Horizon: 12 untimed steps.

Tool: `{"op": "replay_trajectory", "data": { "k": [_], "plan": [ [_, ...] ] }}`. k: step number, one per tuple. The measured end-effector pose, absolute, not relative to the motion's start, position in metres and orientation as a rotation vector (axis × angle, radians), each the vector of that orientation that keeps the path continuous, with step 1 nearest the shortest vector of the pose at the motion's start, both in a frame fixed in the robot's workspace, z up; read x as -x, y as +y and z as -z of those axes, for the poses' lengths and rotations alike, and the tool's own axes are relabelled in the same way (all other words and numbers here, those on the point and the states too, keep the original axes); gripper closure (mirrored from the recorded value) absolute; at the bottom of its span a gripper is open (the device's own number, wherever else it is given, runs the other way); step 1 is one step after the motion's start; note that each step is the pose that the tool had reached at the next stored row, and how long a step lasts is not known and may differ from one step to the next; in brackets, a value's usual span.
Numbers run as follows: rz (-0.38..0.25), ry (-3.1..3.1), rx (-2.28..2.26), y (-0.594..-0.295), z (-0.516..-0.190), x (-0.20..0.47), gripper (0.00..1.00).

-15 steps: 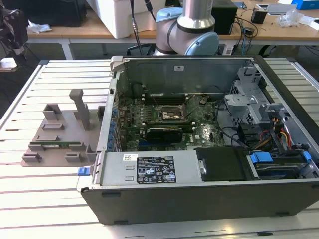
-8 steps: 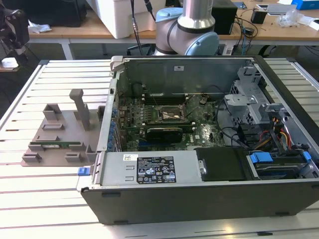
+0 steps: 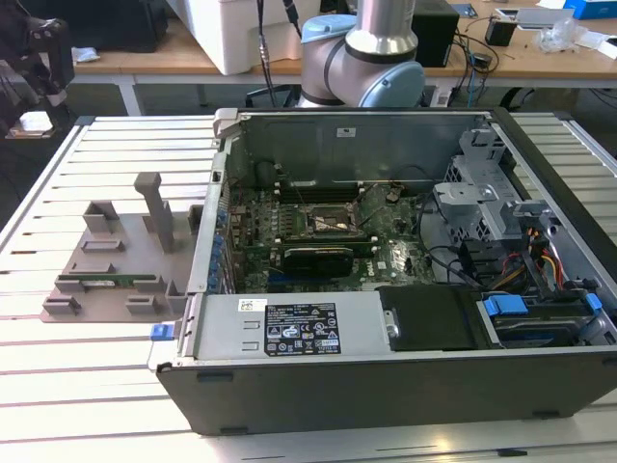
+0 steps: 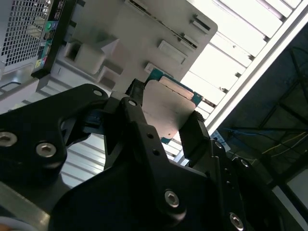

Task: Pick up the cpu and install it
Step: 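Pick up the cpu and move it towards the insertion slot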

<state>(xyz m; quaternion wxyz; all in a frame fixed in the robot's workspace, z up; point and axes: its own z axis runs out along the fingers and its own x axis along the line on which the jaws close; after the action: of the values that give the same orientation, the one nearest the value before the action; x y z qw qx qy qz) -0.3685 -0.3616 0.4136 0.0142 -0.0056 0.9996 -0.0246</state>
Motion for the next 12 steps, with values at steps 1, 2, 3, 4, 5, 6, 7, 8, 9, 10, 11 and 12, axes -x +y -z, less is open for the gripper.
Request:
{"op": "replay_trajectory", "data": {
  "k": [1,2,3,4,5,6,7,8,9,10,11,12],
  "plan": [
    [0.076,3.112,0.017,-0.362,-0.414,0.366,0.45],
    [0.076,3.112,0.018,-0.362,-0.413,0.360,0.45],
    [0.076,3.112,0.018,-0.362,-0.413,0.354,0.45],
    [0.076,3.112,0.018,-0.362,-0.414,0.350,0.45],
    [0.076,3.112,0.018,-0.362,-0.413,0.346,0.45],
    [0.076,3.112,0.018,-0.362,-0.414,0.341,0.45],
    [0.076,3.112,0.017,-0.362,-0.413,0.338,0.45],
    [0.076,3.112,0.018,-0.362,-0.414,0.336,0.45],
    [0.076,3.112,0.018,-0.362,-0.414,0.334,0.45],
    [0.076,3.112,0.018,-0.362,-0.414,0.332,0.45],
    [0.076,3.112,0.018,-0.362,-0.413,0.327,0.45],
    [0.076,3.112,0.018,-0.362,-0.414,0.324,0.45]
  ]
}}
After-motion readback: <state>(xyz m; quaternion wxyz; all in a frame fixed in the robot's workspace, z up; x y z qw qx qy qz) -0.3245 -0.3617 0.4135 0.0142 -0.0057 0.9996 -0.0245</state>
